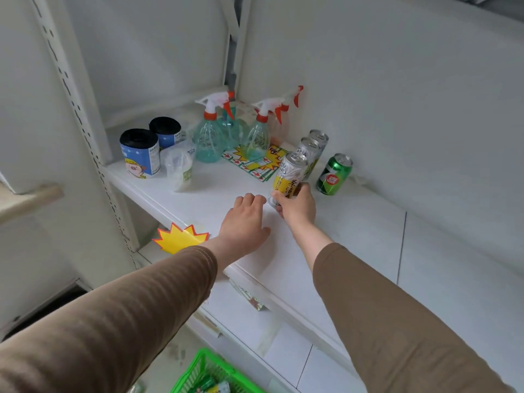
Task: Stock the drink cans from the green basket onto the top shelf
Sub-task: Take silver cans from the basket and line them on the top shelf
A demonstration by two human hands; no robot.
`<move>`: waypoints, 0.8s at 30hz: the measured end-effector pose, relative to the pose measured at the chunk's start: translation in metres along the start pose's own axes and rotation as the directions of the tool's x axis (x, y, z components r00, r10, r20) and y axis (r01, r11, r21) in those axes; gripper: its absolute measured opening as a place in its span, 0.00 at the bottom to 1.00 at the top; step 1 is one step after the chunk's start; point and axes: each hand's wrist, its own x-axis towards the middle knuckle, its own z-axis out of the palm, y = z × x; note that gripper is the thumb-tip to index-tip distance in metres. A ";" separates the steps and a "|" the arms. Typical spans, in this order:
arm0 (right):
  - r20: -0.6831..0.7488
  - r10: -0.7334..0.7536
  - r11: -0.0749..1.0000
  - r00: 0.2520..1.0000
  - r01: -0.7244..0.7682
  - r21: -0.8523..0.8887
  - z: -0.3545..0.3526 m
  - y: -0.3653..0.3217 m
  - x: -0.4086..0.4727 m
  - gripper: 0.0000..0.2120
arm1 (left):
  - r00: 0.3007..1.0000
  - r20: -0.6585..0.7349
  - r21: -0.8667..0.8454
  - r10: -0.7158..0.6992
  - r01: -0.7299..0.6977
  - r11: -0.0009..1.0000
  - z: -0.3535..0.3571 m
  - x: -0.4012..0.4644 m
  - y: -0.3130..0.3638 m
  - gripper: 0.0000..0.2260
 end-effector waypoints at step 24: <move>0.059 -0.103 0.970 0.993 0.114 -0.215 -0.024 -0.013 -0.052 0.34 | 0.998 0.045 0.010 0.034 -0.034 0.999 -0.018 -0.009 -0.016 0.32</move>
